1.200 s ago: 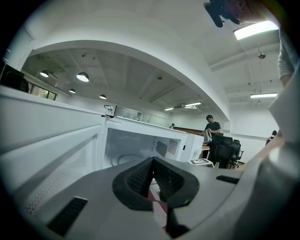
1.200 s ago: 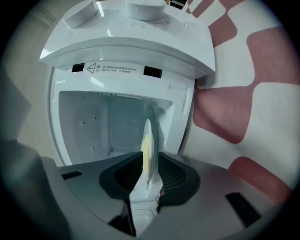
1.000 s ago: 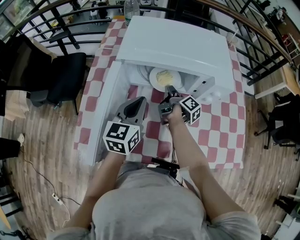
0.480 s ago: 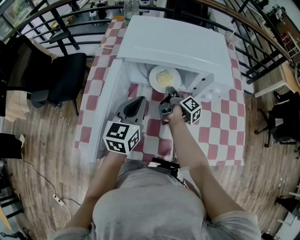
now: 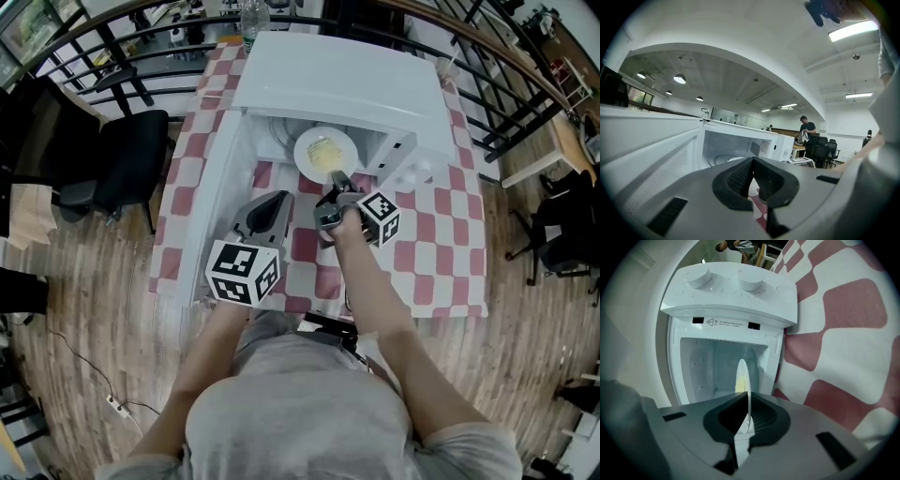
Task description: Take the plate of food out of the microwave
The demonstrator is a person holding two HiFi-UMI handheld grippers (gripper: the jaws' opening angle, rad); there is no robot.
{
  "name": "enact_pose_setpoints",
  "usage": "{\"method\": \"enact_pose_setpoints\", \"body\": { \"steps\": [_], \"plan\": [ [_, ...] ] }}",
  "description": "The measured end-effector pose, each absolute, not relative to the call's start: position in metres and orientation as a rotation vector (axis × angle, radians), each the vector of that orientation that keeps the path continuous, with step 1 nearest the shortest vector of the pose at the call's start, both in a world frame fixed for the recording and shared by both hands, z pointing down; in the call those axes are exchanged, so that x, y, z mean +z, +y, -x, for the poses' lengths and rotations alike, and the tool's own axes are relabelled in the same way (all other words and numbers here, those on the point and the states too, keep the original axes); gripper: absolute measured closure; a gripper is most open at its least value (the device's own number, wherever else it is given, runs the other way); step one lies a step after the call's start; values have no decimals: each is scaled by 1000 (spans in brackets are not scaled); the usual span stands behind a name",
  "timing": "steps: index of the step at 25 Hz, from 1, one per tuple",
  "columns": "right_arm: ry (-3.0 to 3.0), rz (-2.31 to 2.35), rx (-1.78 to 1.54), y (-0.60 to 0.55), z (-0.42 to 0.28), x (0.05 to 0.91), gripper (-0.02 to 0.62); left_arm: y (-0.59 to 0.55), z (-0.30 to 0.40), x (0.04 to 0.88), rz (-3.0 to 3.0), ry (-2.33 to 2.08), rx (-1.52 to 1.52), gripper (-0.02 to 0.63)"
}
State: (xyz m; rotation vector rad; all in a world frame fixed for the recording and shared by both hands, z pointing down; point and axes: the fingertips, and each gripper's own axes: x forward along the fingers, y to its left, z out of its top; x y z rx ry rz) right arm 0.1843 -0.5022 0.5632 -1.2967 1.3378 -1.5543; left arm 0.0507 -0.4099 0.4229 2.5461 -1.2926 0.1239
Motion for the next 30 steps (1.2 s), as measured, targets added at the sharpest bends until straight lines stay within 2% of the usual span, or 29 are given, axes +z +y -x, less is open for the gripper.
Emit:
{"method": "enact_pose_setpoints", "body": {
  "steps": [30],
  "plan": [
    [1394, 1261, -1504, -407, -200, 511, 565, -334, -101, 398, -2644, -1202, 38, 603]
  ]
}}
